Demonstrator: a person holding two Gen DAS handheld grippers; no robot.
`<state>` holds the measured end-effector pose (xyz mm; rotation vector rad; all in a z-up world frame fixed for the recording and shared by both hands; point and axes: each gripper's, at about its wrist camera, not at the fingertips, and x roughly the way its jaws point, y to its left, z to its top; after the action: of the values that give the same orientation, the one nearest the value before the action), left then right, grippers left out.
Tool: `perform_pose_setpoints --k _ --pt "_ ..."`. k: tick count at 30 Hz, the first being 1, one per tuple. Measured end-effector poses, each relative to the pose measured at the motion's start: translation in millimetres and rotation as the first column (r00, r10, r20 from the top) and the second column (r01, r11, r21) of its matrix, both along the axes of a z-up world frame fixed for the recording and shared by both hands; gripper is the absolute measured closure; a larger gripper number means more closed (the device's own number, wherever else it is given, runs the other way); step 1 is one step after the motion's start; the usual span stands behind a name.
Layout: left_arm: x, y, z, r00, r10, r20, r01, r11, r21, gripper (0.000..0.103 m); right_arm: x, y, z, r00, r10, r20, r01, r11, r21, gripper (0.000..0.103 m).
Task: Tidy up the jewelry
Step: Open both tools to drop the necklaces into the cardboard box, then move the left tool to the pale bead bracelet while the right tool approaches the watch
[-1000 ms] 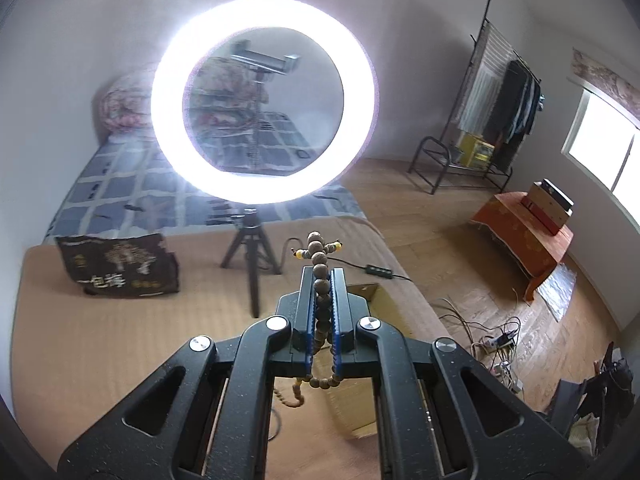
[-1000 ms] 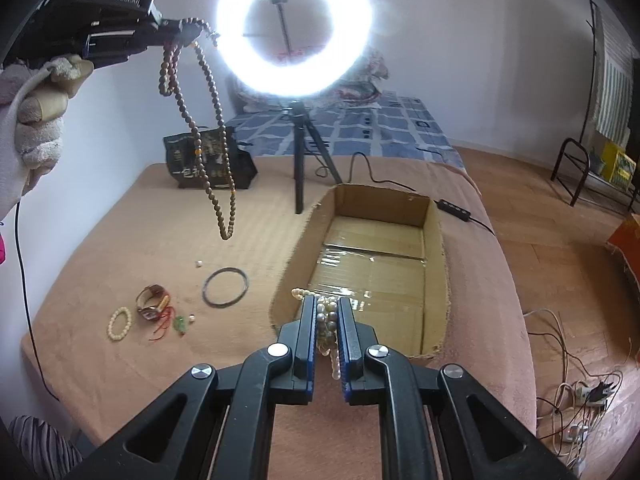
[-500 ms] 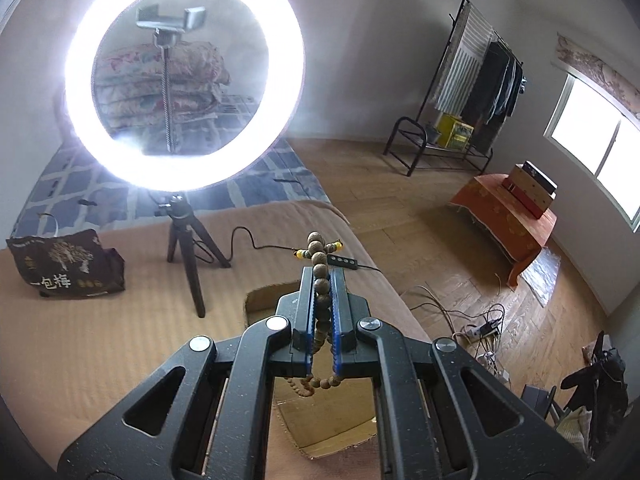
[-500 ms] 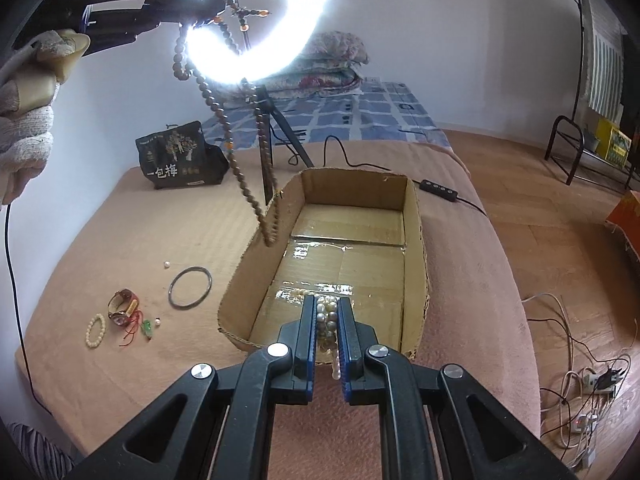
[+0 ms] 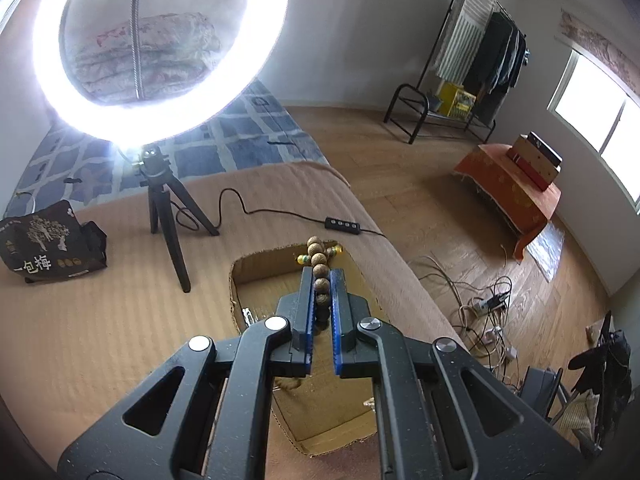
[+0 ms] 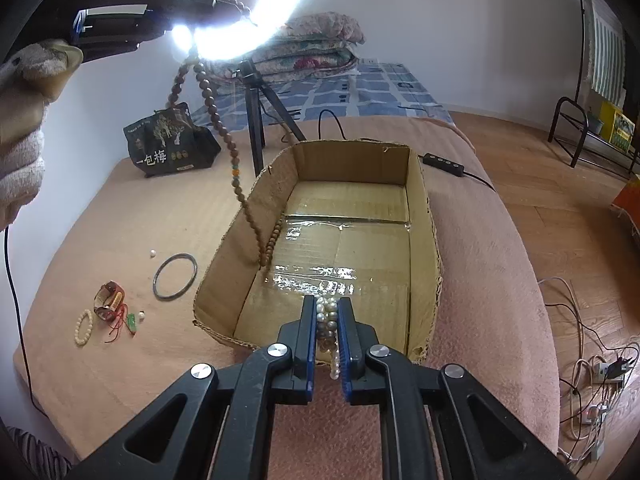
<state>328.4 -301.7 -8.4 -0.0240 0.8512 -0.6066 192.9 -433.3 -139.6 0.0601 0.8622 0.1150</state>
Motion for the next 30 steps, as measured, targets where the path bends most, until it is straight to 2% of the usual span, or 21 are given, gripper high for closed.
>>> perform_pose_setpoints --k 2,3,4,5,6,20,30 --pt "-1 -1 -2 1.000 -0.001 -0.001 0.001 1.000 0.009 0.095 0 -1 -1 1.000 -0.001 -0.002 0.001 1.000 0.000 0.083" --pt "-2 -1 -2 1.000 -0.001 0.003 0.001 1.000 0.013 0.085 0 -1 0 1.000 -0.005 0.001 0.005 1.000 -0.002 0.071" --pt "-2 -2 -2 1.000 -0.001 0.006 0.001 1.000 0.017 0.079 -1 -1 0 1.000 -0.010 0.007 0.011 1.000 -0.007 0.066" --pt "-3 -1 -2 1.000 0.000 0.009 -0.001 1.000 0.020 0.065 -1 -1 1 1.000 -0.012 0.010 0.012 1.000 -0.010 0.066" --pt "-4 -1 -2 1.000 0.003 0.010 -0.003 1.000 0.020 0.060 -2 -1 1 1.000 -0.013 0.009 0.013 1.000 -0.011 0.065" --pt "-21 28 3 0.999 0.018 0.036 -0.020 0.999 0.041 0.060 -19 6 17 0.999 -0.034 0.034 0.035 0.999 -0.027 0.051" --pt "-46 88 24 0.990 0.080 0.116 -0.088 0.994 0.065 0.060 -39 23 48 0.995 -0.029 0.096 0.033 0.999 -0.038 0.028"
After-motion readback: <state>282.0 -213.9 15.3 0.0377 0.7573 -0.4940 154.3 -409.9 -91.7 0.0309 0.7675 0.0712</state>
